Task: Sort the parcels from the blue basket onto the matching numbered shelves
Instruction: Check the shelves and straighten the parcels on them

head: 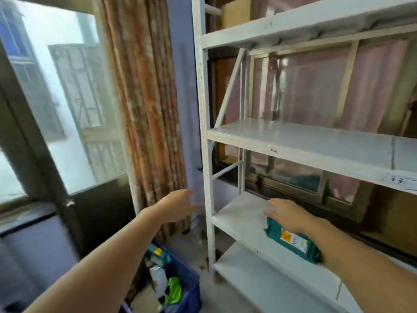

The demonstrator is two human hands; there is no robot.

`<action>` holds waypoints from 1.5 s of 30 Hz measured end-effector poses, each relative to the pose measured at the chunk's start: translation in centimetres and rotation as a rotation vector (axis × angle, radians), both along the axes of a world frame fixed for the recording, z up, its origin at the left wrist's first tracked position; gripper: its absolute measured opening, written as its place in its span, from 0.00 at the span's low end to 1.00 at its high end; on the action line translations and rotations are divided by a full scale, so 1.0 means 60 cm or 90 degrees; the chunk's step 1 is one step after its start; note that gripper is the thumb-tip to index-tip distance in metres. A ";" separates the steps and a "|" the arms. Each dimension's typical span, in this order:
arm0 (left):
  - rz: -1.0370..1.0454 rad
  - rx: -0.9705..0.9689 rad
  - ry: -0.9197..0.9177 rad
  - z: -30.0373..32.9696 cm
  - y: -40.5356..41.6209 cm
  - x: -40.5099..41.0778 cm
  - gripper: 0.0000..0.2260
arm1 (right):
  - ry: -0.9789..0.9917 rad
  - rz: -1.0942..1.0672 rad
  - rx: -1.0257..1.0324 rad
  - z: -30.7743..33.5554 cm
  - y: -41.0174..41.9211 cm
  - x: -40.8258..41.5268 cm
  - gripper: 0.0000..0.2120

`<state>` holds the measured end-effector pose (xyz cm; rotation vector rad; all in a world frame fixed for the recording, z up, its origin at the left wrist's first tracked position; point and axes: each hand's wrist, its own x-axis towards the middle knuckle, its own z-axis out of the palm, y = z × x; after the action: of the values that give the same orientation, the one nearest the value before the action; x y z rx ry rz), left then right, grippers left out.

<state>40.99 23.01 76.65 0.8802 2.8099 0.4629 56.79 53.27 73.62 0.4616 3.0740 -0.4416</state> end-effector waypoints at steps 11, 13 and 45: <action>0.282 -0.080 -0.158 -0.163 -0.325 -0.012 0.30 | -0.218 0.231 -0.018 -0.179 -0.199 -0.243 0.29; 0.303 -0.074 -0.175 -0.177 -0.329 -0.026 0.30 | -0.231 0.257 -0.013 -0.184 -0.216 -0.274 0.29; 0.267 -0.191 -0.329 -0.410 -0.375 -0.378 0.28 | -0.391 0.369 0.007 -0.373 -0.361 -0.683 0.34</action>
<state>18.31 0.48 52.03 0.0826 2.4679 0.2562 15.80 31.59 51.23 -0.2604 2.4426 -0.2060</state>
